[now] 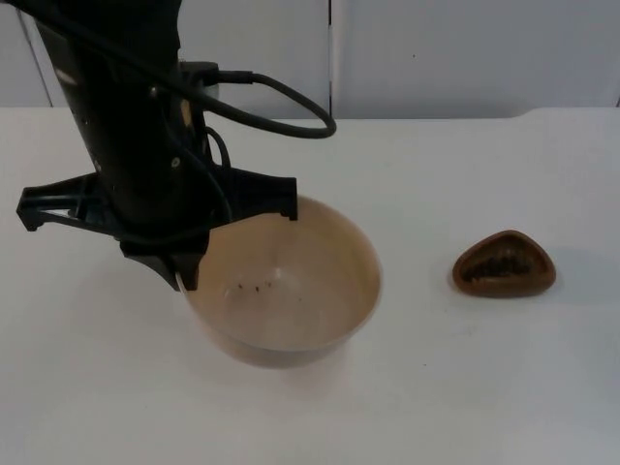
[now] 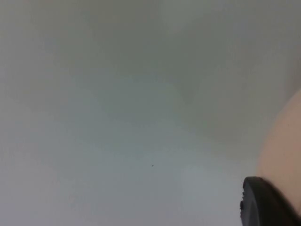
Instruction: Pick up the bowl with the left hand and pour the coffee beans from the cup into the bowl with the right hand.
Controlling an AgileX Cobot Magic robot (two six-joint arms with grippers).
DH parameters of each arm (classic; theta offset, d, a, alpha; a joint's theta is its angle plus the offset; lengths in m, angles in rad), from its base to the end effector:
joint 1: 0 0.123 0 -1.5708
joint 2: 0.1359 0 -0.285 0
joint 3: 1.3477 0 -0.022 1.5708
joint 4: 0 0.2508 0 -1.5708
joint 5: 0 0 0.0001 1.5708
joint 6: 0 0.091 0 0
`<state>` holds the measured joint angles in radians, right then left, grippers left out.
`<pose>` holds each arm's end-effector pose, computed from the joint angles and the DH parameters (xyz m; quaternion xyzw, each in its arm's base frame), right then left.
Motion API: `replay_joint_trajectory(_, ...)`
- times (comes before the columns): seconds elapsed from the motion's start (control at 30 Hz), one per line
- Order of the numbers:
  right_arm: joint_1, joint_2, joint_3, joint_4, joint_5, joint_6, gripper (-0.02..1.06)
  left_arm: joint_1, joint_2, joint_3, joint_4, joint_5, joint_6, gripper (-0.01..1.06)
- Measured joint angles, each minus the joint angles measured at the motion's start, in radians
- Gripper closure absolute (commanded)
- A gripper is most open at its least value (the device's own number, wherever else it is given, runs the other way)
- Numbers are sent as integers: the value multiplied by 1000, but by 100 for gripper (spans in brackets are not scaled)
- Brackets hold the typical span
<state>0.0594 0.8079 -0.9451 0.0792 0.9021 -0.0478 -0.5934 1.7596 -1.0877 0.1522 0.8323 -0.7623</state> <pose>0.1426 0.0141 0.3741 -0.0396 0.9004 0.0411 0.4313 0.2764 -0.1741 0.1837 -0.0373 0.9946 -0.0013 0.0973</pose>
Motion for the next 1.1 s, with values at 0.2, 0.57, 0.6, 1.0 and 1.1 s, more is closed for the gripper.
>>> replay_joint_trajectory(0.2, 0, 143, -88, 0, 0, -5, 1, 0, 0, 0, -1, -2, 0, 105)
replay_joint_trajectory(0.57, 0, 362, -198, 3, 0, -19, 1, 0, 0, 0, -1, -8, 0, 105)
replay_joint_trajectory(0.6, 2, 384, -207, 3, 0, -19, 1, 0, 0, 0, -1, -7, 0, 105)
replay_joint_trajectory(1.0, 161, 635, -368, -21, 5, -21, 1, 0, 0, 0, -1, -8, 0, 105)
replay_joint_trajectory(1.1, 183, 698, -420, -21, 31, -17, 1, 0, 0, 0, -1, -8, 0, 105)
